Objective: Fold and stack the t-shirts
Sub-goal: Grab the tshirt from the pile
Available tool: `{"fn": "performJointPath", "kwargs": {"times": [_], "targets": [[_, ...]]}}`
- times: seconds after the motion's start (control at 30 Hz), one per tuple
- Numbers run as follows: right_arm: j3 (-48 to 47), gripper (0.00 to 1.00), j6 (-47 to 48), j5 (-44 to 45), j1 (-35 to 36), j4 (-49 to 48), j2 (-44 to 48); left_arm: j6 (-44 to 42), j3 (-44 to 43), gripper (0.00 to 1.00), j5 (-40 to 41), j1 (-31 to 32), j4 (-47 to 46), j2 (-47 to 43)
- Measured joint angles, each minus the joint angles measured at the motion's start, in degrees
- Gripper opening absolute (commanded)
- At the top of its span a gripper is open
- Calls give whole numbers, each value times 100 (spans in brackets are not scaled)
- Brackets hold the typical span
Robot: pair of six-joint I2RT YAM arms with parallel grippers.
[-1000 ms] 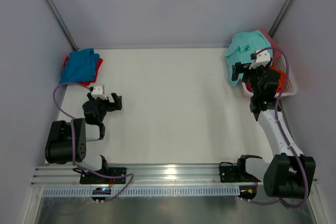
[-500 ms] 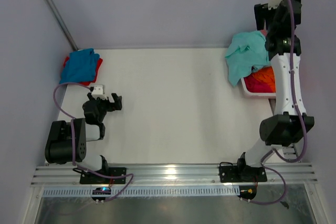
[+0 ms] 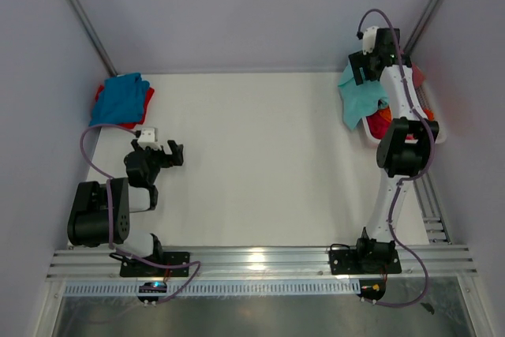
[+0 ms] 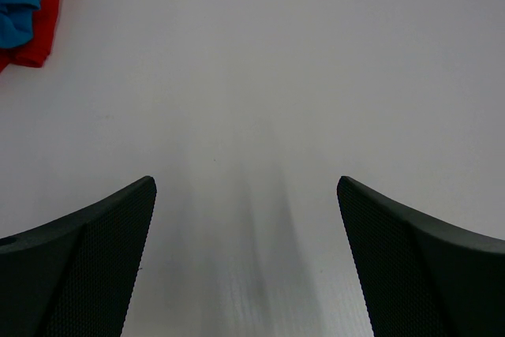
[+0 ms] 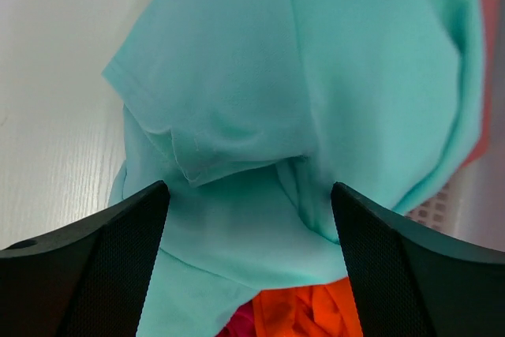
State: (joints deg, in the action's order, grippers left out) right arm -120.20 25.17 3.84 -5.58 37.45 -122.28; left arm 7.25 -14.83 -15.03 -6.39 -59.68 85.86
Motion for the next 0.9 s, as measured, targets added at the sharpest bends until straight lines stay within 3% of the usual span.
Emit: {"fn": "performJointPath", "kwargs": {"times": [0.13, 0.23, 0.27, 0.3, 0.33, 0.67, 0.9], "targets": [[284, 87, -79, 72, -4, -179, -337, 0, 0, 98, -2, 0, 0, 0], [310, 79, -175, 173, -2, -452, -382, 0, 0, 97, -2, 0, 0, 0], [310, 47, -203, 219, 0, -546, -402, 0, 0, 97, -2, 0, 0, 0], [310, 21, -219, 262, 4, -619, -431, 0, 0, 97, -2, 0, 0, 0], [304, 3, -256, 317, 11, -702, -492, 0, 0, 96, -2, 0, 0, 0], [474, 3, -481, 404, 31, -1099, -662, 0, 0, 91, -2, 0, 0, 0], [970, 3, -391, 188, 24, -1113, 52, 0, -2, 91, -2, 0, 0, 0]]}}
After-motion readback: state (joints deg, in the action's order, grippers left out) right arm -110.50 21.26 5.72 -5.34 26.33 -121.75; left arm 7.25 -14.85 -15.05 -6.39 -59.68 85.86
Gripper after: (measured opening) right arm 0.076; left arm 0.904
